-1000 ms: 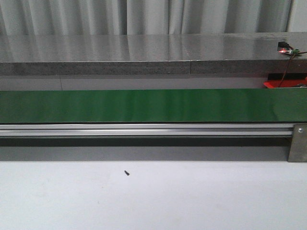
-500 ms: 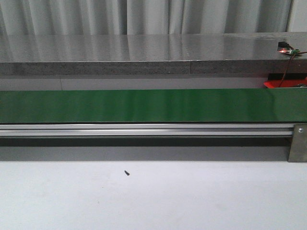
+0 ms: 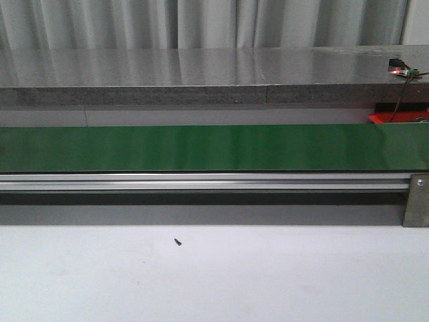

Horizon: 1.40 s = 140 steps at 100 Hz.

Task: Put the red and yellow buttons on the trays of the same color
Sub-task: 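Grasp a second red button with the left gripper and release it on the belt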

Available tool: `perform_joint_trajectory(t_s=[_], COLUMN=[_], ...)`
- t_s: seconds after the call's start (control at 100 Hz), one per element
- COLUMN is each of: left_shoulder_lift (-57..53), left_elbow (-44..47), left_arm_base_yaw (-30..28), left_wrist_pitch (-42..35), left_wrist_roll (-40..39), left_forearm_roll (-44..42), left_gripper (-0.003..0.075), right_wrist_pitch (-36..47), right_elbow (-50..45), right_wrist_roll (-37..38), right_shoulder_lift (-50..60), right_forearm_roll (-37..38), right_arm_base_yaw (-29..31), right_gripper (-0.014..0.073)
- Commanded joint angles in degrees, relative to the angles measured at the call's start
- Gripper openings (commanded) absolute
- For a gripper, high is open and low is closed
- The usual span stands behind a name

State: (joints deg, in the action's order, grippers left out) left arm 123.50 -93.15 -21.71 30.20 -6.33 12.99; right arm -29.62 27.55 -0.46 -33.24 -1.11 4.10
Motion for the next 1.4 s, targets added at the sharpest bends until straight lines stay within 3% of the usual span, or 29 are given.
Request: perform_joint_trajectory(t_s=[0.0,0.42,0.88,1.39], left_shoulder_lift=[-3.45,-13.97,-30.41,-30.27], left_elbow=[-1.87,-0.35,15.43,18.72], left_arm_base_yaw=[0.00,0.00,0.00,4.42], left_wrist_pitch=[-2.98,3.46,1.98,1.36], left_wrist_roll=[-0.71,-0.71,-0.06,1.45], left_forearm_roll=[0.84,-3.66,-4.77,-2.73], left_gripper=[0.0185,0.0176,0.0176,0.0177], right_wrist_pitch=[4.14,4.14,4.14,4.14], right_elbow=[1.50,1.50,1.50,1.50], right_wrist_roll=[-0.02,-0.02,-0.02,-0.02], right_shoulder_lift=[0.16,0.16,0.16,0.16], right_forearm_roll=[0.41,0.41,0.41,0.41], right_arm_base_yaw=[-0.03,-0.03,-0.03,-0.03], right_gripper=[-0.0058,-0.0058,-0.0058,-0.0058])
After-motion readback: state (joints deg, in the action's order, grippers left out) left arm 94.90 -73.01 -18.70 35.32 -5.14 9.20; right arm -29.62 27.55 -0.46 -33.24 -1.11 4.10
